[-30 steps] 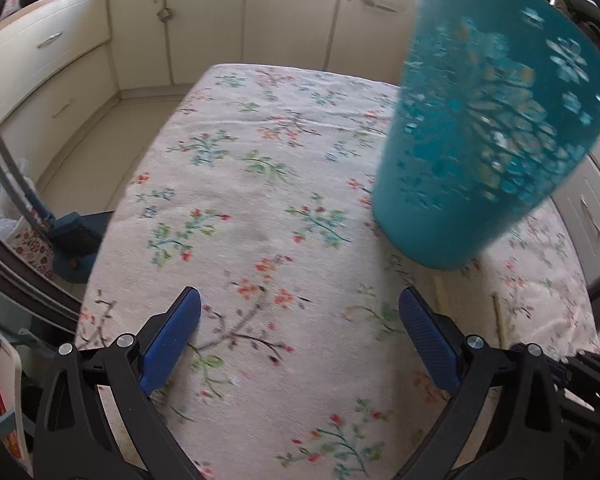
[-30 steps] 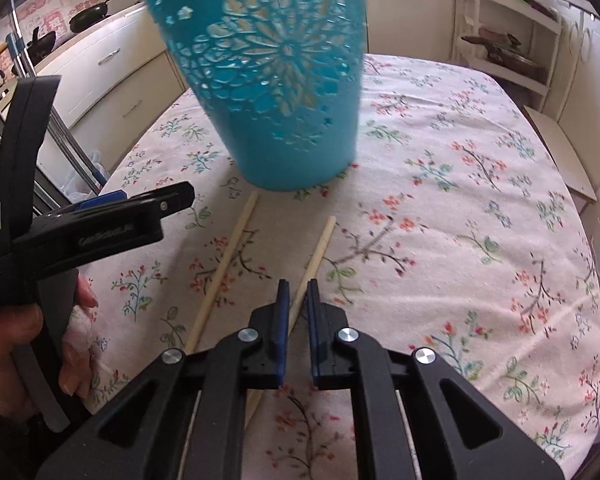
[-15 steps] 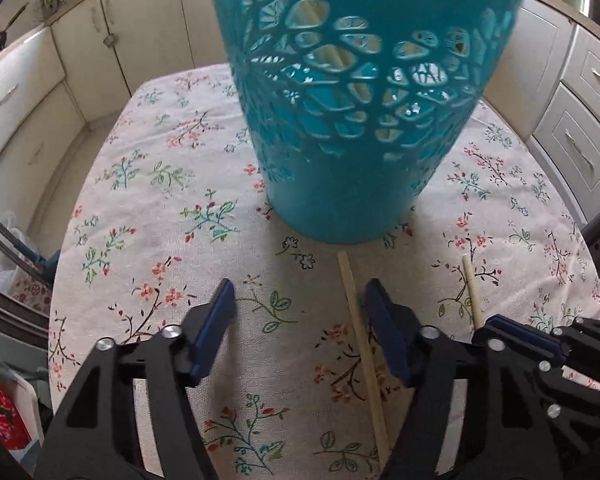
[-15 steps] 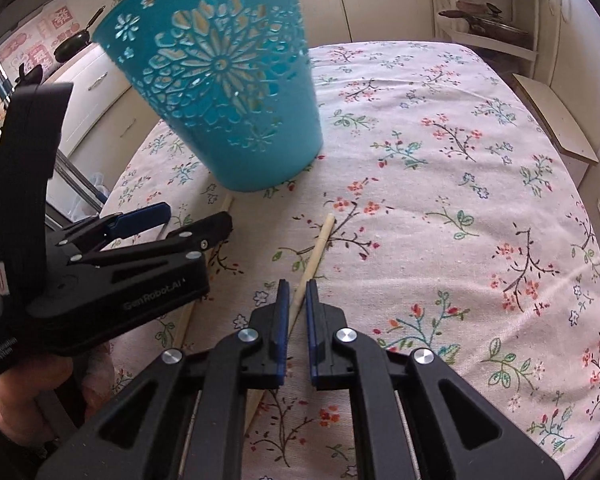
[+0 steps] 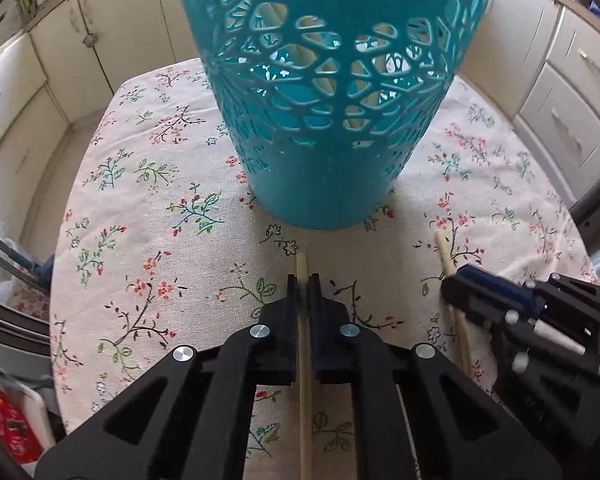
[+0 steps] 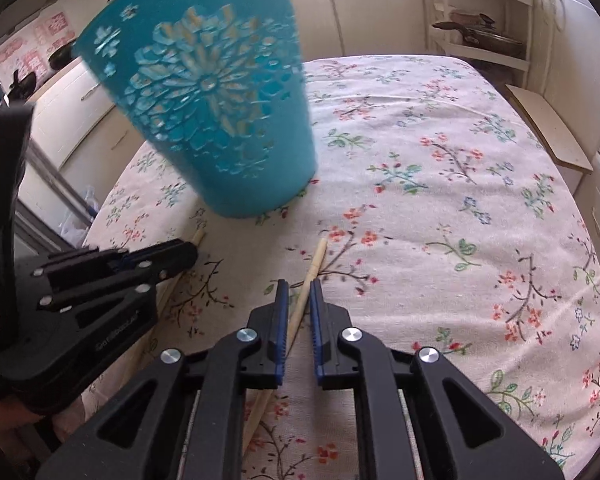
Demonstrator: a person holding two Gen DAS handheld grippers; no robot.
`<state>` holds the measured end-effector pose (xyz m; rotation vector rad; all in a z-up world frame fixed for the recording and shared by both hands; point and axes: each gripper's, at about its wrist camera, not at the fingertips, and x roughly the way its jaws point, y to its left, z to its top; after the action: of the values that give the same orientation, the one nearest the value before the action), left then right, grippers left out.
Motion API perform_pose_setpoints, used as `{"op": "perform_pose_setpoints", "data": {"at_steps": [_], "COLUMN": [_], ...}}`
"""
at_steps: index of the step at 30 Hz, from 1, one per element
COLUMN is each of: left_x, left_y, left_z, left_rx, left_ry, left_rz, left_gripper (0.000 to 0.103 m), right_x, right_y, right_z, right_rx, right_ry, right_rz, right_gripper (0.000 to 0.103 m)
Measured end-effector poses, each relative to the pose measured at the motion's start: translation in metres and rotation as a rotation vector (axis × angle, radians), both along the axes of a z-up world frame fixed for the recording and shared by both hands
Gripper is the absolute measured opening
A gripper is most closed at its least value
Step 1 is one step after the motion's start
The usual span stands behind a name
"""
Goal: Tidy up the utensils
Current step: 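Close the left gripper on a chopstick lying beside the basket, then lift the chopstick over the teal basket and open the left gripper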
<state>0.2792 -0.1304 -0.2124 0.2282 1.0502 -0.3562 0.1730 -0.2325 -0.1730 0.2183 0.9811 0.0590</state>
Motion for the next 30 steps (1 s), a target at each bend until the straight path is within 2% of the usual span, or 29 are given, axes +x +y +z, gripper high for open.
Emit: {"op": "perform_pose_setpoints", "data": {"at_steps": [2,14,19,22,25,30], "left_x": [-0.004,-0.038,-0.047,-0.047,-0.046,-0.045], "left_y": [-0.003,0.007,0.009,0.016,0.034,0.062], "left_z": [0.0,0.012,0.02,0.027,0.043,0.083], "left_rx": [0.022,0.04,0.023,-0.04,-0.181,-0.334], "left_ry": [-0.023,-0.142,-0.172,-0.161,-0.134,-0.152], "left_rz": [-0.007,-0.043,-0.056,-0.061,-0.059,-0.042], "left_gripper": [0.005,0.005,0.005,0.005,0.005,0.005], "right_x": [-0.002,-0.001,0.0,-0.001,0.0,-0.001], "right_y": [0.005,0.009,0.011,0.012,0.012,0.012], "right_z": [0.0,-0.003,-0.004,-0.004,-0.004,-0.004], "right_rx": [-0.022,-0.037,-0.044,-0.05,-0.049,-0.048], "right_ry": [-0.008,-0.048,-0.055,-0.057,-0.057,-0.055], "right_rz": [0.017,0.004,0.005,0.008,0.008,0.007], "right_gripper": [0.011,0.011,0.011,0.011,0.011,0.011]}}
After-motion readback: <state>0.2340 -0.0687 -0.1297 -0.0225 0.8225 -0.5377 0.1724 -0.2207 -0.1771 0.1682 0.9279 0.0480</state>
